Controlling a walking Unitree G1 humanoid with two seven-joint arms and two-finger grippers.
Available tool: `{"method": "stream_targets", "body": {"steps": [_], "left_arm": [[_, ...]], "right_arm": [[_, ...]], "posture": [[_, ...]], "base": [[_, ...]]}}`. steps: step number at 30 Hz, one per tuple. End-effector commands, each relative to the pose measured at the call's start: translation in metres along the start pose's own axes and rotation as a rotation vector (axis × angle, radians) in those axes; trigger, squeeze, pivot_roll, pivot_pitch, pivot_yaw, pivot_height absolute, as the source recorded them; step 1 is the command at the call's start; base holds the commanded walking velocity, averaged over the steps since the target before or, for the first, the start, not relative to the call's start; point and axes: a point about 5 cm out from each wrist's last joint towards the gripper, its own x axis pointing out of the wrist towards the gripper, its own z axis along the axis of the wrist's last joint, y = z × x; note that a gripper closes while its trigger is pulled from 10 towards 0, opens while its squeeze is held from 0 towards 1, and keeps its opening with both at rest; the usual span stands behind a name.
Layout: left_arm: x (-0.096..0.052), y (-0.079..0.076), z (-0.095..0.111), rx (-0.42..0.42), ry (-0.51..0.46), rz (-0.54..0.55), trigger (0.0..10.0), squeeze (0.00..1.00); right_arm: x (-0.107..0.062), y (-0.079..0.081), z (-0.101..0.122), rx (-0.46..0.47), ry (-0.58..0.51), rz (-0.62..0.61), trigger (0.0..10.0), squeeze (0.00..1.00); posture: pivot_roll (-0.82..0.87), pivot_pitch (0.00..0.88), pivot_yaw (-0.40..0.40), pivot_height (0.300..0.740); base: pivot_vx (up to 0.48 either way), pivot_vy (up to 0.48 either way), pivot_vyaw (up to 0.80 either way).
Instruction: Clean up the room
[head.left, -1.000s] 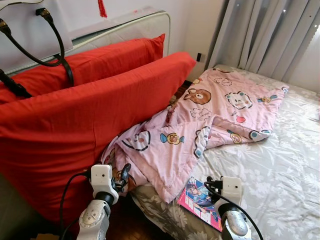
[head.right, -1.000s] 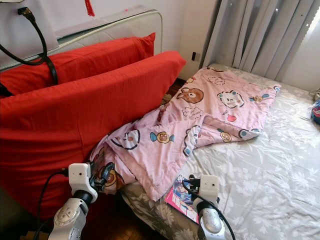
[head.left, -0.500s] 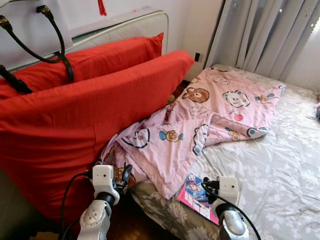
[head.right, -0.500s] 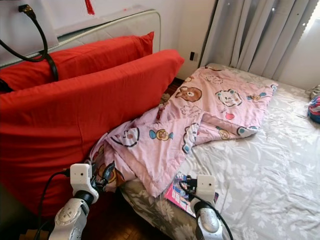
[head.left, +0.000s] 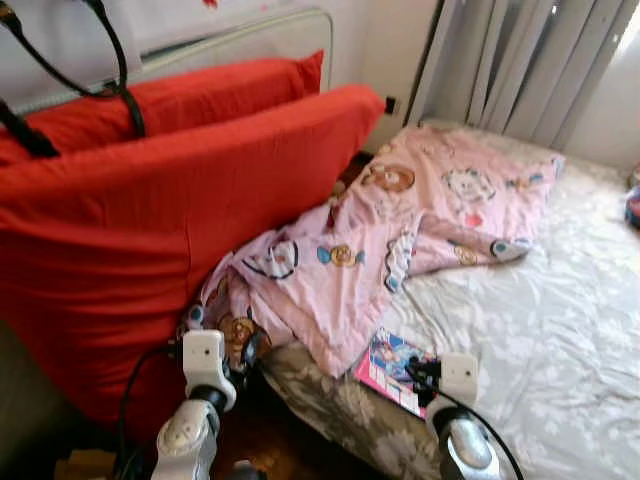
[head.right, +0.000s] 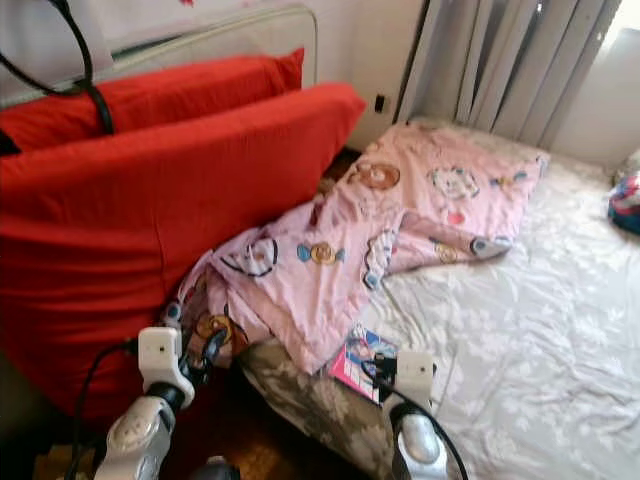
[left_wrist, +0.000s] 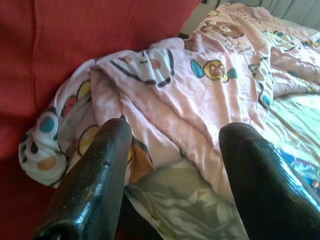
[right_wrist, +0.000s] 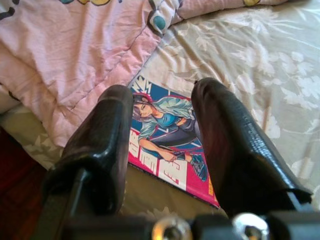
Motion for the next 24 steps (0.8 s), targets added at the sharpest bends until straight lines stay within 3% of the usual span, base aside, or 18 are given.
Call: {"method": "stream_targets", "body": {"steps": [1,24], "left_arm": [[0.0014,-0.0001,-0.0004,-0.004,0.002,-0.001,10.0,0.0],[0.0023,-0.0021,-0.0059,0.0,0.026,-0.027,10.0,0.0]], "right_arm": [[0.0011,0.001,0.0007,-0.001,0.007,-0.001,10.0,0.0],[0.0005,0.0062,-0.0043,0.012,0.038,0.029,10.0,0.0]], "posture": [[0.03,0.029,-0.053,0.65],[0.03,0.029,-0.048,0.65]], "base": [[0.0,0.0,0.0],[0.0,0.0,0.0]]}}
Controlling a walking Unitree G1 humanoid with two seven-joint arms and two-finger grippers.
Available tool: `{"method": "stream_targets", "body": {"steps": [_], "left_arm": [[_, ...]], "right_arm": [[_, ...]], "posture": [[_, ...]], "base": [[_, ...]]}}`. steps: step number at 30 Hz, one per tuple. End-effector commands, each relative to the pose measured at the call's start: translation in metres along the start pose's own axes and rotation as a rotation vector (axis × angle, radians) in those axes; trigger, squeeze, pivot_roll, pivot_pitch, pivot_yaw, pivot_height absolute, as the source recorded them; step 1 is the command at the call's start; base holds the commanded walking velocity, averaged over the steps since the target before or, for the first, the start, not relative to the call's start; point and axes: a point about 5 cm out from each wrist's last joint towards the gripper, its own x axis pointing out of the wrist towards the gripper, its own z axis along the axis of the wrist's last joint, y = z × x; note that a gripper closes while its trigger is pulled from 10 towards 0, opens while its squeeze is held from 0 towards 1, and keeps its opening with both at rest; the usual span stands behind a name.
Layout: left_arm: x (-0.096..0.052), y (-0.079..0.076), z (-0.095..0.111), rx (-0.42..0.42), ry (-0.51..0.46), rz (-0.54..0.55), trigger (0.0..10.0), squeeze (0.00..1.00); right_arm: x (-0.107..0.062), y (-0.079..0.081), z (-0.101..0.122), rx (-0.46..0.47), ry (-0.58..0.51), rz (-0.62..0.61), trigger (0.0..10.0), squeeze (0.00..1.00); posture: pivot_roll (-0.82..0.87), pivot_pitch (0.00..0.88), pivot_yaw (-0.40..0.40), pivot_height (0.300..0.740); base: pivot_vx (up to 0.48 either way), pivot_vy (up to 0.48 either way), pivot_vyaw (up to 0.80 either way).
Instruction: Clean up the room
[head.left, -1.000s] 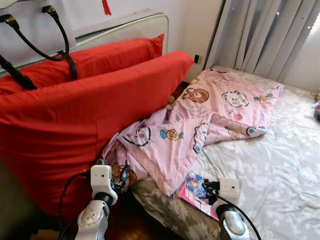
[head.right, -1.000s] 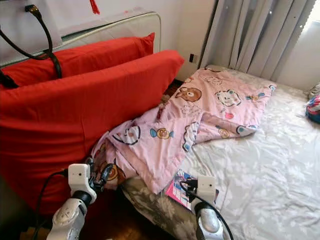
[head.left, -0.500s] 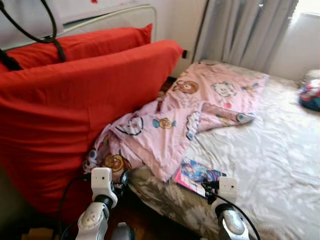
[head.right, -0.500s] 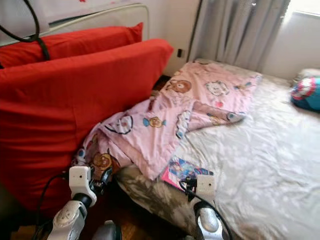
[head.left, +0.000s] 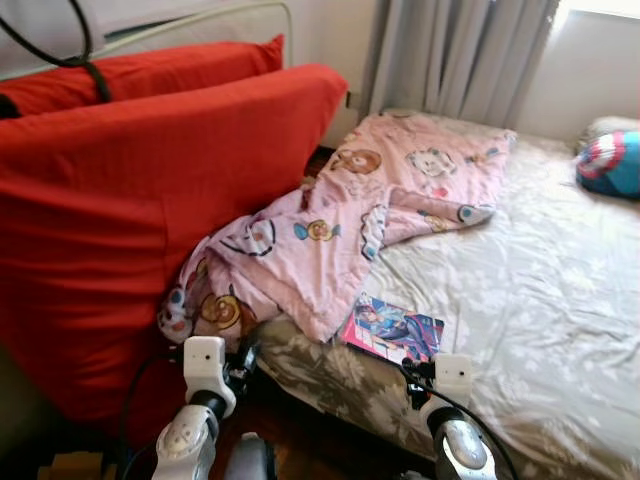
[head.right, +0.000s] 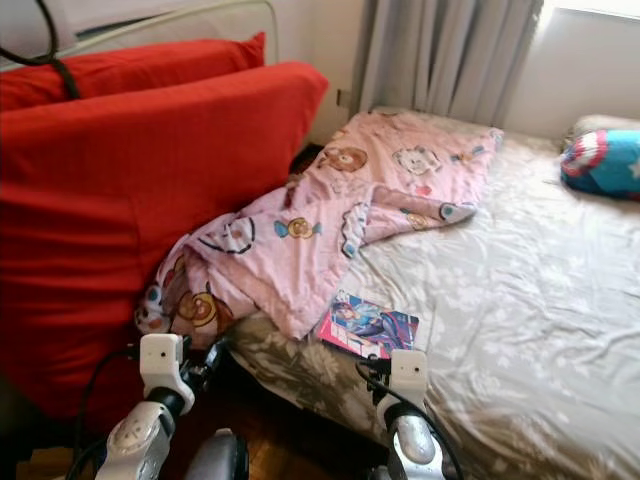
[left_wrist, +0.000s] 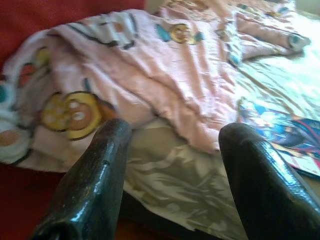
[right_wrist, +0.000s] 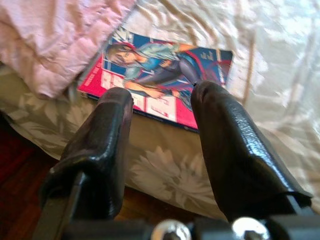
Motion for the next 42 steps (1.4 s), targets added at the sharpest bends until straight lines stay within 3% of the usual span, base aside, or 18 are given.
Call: {"method": "stream_targets", "body": {"steps": [1,42], "left_arm": [[0.0001,0.0006,-0.0014,-0.001,0.009,-0.002,10.0,0.0],[0.0018,-0.0002,-0.0018,-0.011,0.012,-0.014,10.0,0.0]], "right_arm": [[0.0006,-0.0009,-0.0006,0.006,0.012,-0.008,10.0,0.0],[0.0022,-0.0017,-0.0018,0.008,0.029,-0.024,10.0,0.0]], "posture": [[0.03,0.029,-0.048,0.65],[0.03,0.019,-0.041,0.631]], "base": [[0.0,0.0,0.0],[0.0,0.0,0.0]]}}
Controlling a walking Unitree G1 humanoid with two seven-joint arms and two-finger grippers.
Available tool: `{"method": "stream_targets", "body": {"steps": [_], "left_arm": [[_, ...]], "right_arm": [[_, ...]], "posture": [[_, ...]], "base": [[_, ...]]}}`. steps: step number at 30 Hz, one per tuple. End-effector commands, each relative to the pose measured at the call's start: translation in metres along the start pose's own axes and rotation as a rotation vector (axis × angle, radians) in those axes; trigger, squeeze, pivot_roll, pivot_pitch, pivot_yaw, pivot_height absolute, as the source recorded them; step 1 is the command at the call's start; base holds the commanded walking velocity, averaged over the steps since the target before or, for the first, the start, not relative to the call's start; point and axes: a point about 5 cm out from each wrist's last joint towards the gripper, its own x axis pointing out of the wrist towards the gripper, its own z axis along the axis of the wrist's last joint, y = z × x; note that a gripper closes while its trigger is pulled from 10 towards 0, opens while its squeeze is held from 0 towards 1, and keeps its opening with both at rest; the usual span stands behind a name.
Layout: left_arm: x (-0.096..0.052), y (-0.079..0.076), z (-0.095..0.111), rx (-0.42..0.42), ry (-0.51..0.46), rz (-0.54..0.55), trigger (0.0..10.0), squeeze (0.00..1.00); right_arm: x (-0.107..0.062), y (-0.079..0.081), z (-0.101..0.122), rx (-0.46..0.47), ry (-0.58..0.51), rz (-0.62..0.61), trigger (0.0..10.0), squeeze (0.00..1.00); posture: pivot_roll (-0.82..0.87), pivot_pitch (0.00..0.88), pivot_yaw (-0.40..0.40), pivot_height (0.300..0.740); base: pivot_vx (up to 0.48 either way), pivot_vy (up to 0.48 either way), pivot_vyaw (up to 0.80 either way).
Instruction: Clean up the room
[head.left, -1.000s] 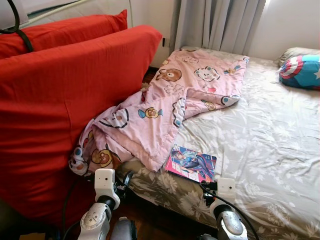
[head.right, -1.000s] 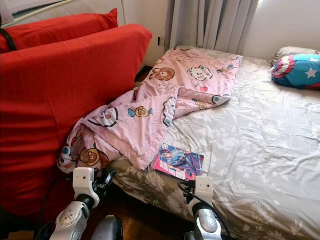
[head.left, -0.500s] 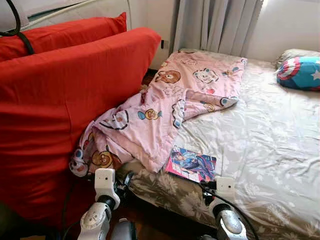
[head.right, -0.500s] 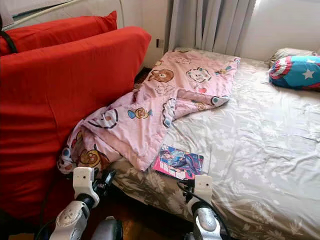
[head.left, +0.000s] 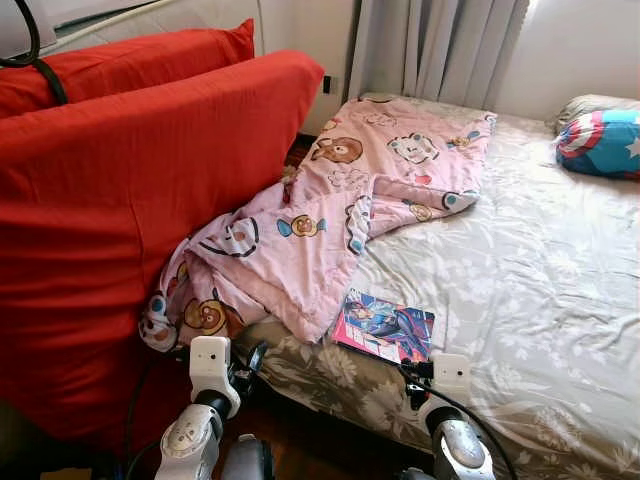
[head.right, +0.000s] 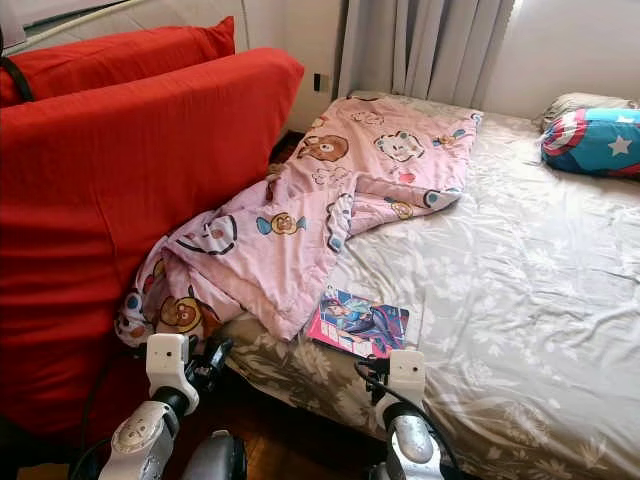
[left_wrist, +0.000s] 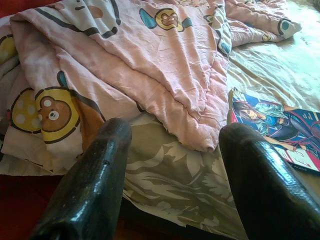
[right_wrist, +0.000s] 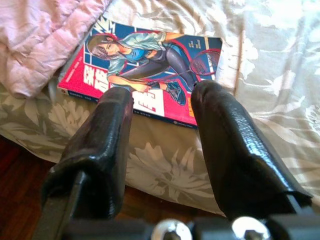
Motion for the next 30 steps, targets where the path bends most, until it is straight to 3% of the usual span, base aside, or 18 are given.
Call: {"method": "stream_targets", "body": {"steps": [1,30], "left_arm": [[0.0012,-0.0004,0.0012,-0.006,-0.005,-0.002,10.0,0.0],[0.0014,-0.0006,0.0017,0.001,-0.005,-0.008,10.0,0.0]], "right_arm": [[0.0007,-0.0017,-0.0012,0.01,0.019,-0.008,10.0,0.0],[0.0,0.0016,0.0003,0.005,-0.01,0.028,10.0,0.0]], "posture": [[0.03,0.019,-0.041,0.621],[0.04,0.015,-0.04,0.611]], "base": [[0.0,0.0,0.0],[0.0,0.0,0.0]]}}
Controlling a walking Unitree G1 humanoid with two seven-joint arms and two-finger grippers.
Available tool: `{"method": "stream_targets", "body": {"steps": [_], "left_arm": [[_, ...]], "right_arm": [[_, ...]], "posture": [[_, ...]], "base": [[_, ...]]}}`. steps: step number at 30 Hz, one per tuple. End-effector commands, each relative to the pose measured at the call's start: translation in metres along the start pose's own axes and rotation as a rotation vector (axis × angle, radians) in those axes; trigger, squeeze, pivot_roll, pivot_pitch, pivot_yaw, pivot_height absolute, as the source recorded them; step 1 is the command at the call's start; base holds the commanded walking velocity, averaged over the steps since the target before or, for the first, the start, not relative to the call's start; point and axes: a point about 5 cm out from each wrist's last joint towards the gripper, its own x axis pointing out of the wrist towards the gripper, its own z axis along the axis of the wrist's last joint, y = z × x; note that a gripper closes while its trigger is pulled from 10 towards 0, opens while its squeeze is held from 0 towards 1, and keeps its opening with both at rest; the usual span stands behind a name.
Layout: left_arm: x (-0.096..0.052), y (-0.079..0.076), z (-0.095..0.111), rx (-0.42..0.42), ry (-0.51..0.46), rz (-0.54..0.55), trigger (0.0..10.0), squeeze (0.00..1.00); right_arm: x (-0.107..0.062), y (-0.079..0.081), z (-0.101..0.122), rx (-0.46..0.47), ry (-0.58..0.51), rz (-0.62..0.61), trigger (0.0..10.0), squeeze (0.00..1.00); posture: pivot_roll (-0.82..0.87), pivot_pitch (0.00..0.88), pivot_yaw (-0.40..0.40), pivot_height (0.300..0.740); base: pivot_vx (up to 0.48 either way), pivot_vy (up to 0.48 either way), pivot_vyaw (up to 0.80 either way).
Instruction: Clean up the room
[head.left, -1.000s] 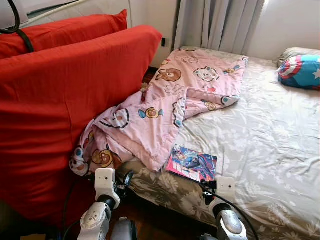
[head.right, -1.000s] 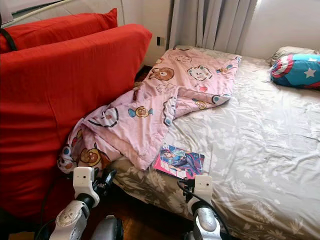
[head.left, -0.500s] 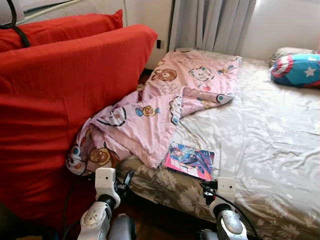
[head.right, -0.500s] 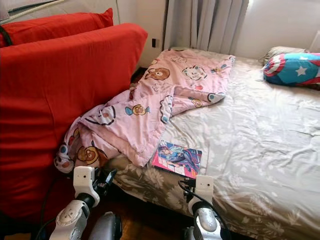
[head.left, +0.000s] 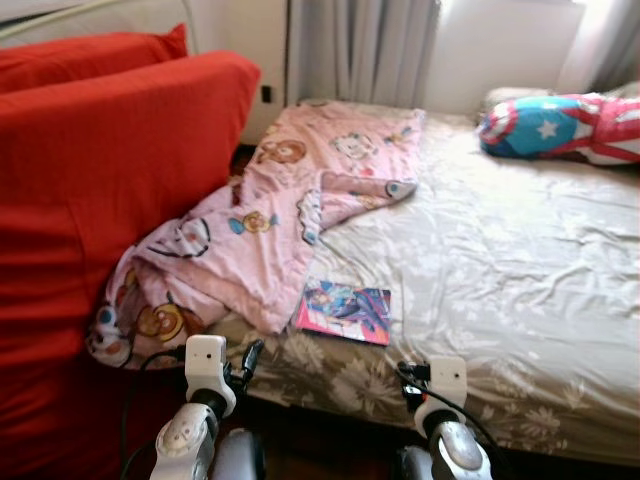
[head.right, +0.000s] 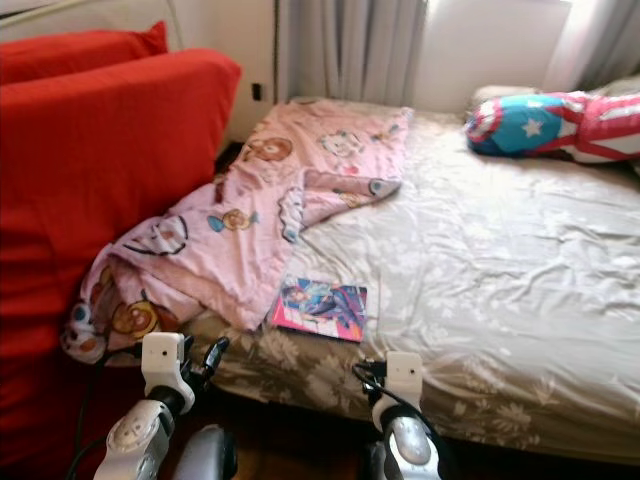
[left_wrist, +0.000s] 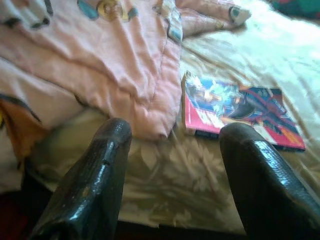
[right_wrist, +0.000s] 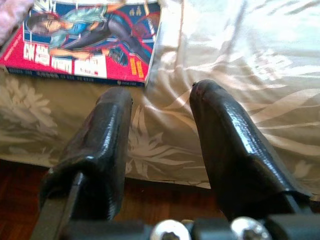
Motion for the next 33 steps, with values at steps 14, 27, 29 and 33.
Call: {"method": "stream_targets", "body": {"steps": [14,27,29,33], "left_arm": [[0.0015,0.0002,0.0024,0.009,-0.007,-0.006,10.0,0.0],[0.0018,0.0003,0.0027,0.009,-0.007,-0.007,10.0,0.0],[0.0017,0.0004,0.0027,0.008,-0.008,-0.007,10.0,0.0],[0.0016,0.0002,0.0026,0.009,-0.008,-0.007,10.0,0.0]], "right_arm": [[-0.0001,0.0042,0.0012,0.017,-0.018,0.025,10.0,0.0],[0.0,0.0057,0.0013,0.013,-0.019,0.037,10.0,0.0],[-0.0002,0.0058,0.0009,0.02,-0.019,0.032,10.0,0.0],[-0.0002,0.0061,0.0008,0.026,-0.018,0.035,10.0,0.0]], "posture": [[0.04,0.014,-0.039,0.611],[0.04,0.014,-0.038,0.611],[0.04,0.015,-0.038,0.611],[0.04,0.017,-0.038,0.611]], "base": [[0.0,0.0,0.49],[0.0,0.0,0.25],[0.0,0.0,0.0],[0.122,0.0,0.0]]}}
